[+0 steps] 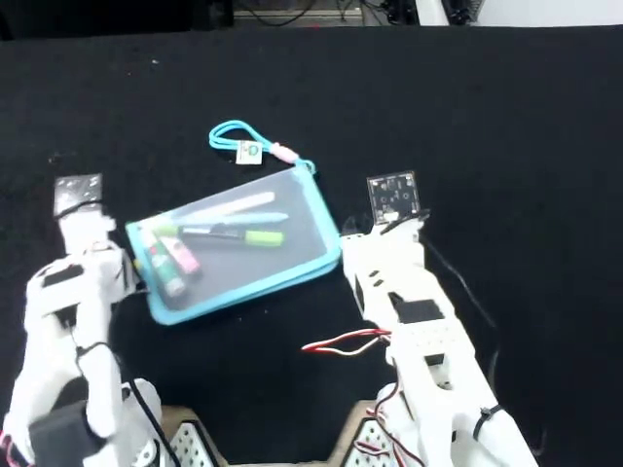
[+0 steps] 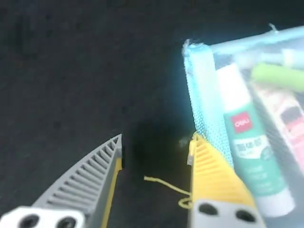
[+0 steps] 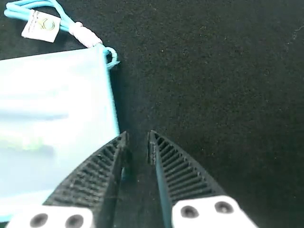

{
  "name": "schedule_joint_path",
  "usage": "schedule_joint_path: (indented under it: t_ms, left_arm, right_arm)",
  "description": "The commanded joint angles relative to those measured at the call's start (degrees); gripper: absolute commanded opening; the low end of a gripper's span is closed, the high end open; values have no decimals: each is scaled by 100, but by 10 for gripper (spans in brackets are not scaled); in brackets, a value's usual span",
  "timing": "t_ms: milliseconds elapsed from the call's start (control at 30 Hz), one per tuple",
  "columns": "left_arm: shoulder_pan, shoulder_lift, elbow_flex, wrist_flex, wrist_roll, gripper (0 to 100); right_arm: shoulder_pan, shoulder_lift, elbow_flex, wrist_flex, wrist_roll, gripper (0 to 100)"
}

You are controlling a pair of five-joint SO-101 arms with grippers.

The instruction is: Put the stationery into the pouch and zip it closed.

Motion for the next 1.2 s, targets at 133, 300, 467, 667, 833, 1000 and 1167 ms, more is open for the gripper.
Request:
schedule_joint_path:
  t_ms: [133, 300, 467, 667, 833, 1000, 1167]
  left_arm:
    - [1191, 334, -980, -97, 387, 223]
    - [1385, 343, -1191, -97, 598, 223]
    - [1200, 325, -1147, -53, 598, 223]
    - [1007, 316, -1191, 580, 598, 223]
    - [1059, 79, -919, 615, 879, 223]
    - [1174, -853, -295, 510, 1407, 223]
    - [1490, -1802, 347, 510, 1407, 223]
  right_arm:
    - [79, -154, -66, -149, 26, 67]
    - [79, -154, -57, -149, 26, 67]
    - [79, -154, -66, -149, 26, 67]
    - [79, -154, -66, -149, 26, 67]
    - [79, -171, -75, -149, 26, 67]
    - [88, -171, -75, -149, 26, 67]
    - [97, -180, -75, -149, 26, 67]
